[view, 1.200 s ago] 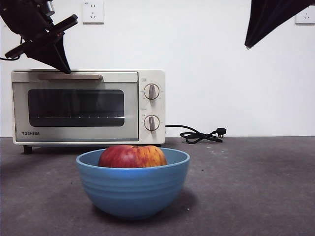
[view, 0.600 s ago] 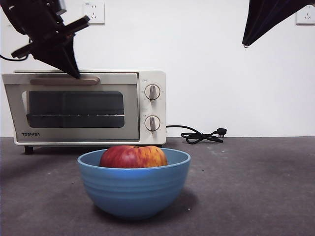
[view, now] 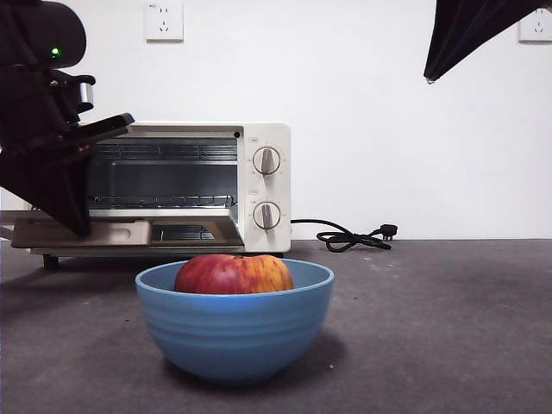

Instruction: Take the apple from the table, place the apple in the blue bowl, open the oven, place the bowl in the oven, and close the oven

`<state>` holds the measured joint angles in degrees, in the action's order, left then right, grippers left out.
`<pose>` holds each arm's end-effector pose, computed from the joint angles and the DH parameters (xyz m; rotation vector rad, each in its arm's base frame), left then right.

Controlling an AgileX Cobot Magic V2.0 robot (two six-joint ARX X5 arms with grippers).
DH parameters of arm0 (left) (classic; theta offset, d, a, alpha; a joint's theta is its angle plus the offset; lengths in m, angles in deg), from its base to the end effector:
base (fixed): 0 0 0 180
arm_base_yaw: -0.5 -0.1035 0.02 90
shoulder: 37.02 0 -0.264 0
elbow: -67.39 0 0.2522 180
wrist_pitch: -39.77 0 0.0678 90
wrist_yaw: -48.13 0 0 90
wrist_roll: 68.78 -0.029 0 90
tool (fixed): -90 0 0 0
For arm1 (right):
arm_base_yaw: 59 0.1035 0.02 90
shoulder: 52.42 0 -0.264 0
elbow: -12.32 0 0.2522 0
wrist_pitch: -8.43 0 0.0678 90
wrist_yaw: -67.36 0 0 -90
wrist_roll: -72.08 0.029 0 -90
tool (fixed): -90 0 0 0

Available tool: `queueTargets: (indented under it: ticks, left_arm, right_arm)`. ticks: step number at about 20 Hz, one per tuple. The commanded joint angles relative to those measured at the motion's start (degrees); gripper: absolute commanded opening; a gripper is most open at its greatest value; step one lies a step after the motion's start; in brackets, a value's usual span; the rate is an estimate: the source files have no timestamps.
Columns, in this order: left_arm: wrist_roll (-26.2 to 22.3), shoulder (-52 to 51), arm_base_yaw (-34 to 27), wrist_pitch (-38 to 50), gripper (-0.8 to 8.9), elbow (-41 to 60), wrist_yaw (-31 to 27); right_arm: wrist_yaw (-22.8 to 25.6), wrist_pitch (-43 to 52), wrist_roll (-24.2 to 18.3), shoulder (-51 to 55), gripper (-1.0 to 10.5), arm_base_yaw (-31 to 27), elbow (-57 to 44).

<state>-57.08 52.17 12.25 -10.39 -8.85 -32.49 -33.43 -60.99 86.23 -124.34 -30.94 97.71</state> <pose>0.2983 -0.0669 0.2250 -0.1581 1.1362 -0.2163 0.2068 0.1164 0.3334 0.0692 1.0512 0.4963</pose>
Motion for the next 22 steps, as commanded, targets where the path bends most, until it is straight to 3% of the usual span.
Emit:
queueTargets:
  ticks: [1,6,15,22]
  left_arm:
    - [0.44,-0.72,-0.76,5.64,-0.06,-0.90,-1.92]
    - [0.37,-0.72,-0.76,4.72,-0.06,-0.44,-1.97]
    - [1.84,-0.72,0.66,10.82,-0.06,8.94,-1.95]
    - [0.37,-1.62,3.32,8.59,-0.06,11.17,-1.33]
  right_arm:
    - [-0.17,0.42,-0.42,0.20,0.0,0.00,-0.61]
    - [-0.17,0.07,-0.81,0.20,0.0,0.00,-0.61]
    - [-0.17,-0.28,-0.79,0.20,0.0,0.00,-0.61]
    - [-1.75,-2.95,-1.03,0.11,0.0,0.02,-0.61]
